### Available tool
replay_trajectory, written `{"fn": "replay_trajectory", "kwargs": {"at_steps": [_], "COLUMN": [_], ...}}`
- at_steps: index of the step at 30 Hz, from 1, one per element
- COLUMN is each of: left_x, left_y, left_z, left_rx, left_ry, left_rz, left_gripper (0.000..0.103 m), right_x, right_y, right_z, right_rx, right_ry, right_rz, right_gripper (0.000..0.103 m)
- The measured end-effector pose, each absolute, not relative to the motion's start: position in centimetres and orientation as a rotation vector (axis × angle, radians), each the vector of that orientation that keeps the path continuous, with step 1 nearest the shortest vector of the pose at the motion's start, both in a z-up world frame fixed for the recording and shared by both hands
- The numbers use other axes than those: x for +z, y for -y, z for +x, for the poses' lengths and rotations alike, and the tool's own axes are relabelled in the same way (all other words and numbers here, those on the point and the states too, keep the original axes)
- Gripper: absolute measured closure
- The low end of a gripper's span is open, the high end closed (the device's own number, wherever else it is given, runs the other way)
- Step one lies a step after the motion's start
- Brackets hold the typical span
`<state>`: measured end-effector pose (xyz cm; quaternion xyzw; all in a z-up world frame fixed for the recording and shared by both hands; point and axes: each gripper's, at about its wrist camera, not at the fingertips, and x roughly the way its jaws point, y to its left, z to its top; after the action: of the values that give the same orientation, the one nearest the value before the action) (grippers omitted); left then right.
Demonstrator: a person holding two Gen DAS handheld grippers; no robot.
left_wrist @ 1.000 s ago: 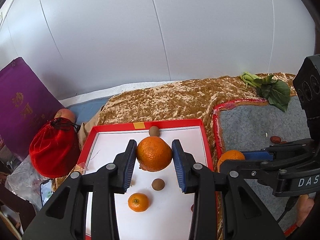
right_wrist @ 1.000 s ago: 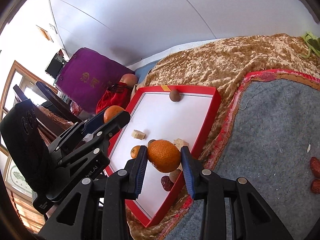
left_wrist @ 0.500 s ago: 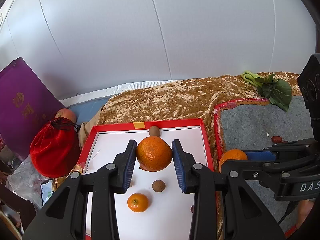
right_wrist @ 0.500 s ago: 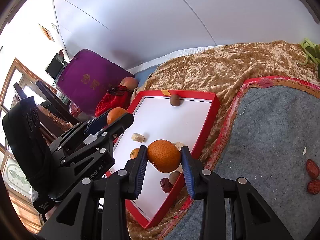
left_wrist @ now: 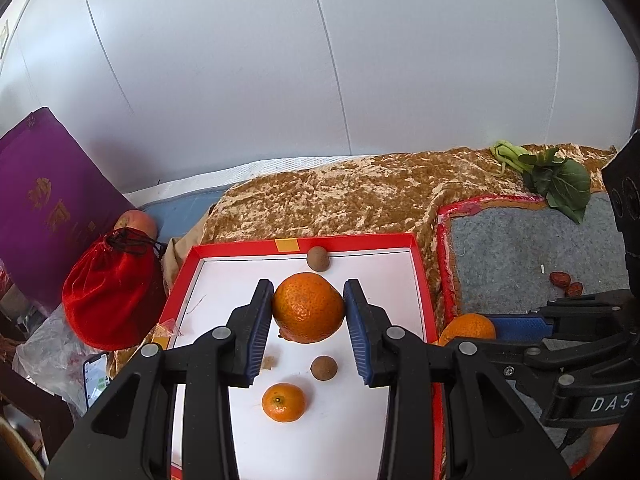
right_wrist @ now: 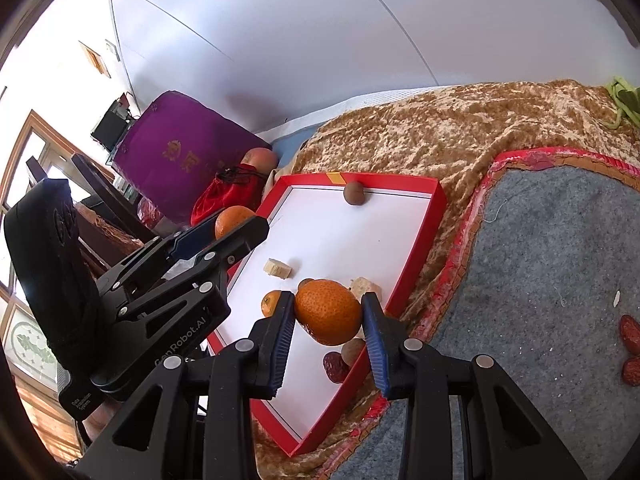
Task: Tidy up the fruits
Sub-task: 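Carry both mandarins to the white tray and lower them inside, then open both tools to release the mandarins in the tray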
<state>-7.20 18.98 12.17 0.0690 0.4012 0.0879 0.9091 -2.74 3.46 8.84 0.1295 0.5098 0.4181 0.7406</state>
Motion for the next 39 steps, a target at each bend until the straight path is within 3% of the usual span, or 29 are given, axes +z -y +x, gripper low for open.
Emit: {"fn": "replay_trajectory", "kwargs": {"at_steps": [39], "left_x": [9.1], "left_y": [-21.3], "left_z": [-5.8], "left_rx": [0.202], "left_ry": [-0.974], "left_rz": [0.112], "left_gripper": [0.069], "right_x": [5.8], "right_y": [-9.1], "right_z": [-8.0], "right_rx": [1.003], "right_ry": [-1.162], "right_rz": [0.033], "right_gripper": [0.069]}}
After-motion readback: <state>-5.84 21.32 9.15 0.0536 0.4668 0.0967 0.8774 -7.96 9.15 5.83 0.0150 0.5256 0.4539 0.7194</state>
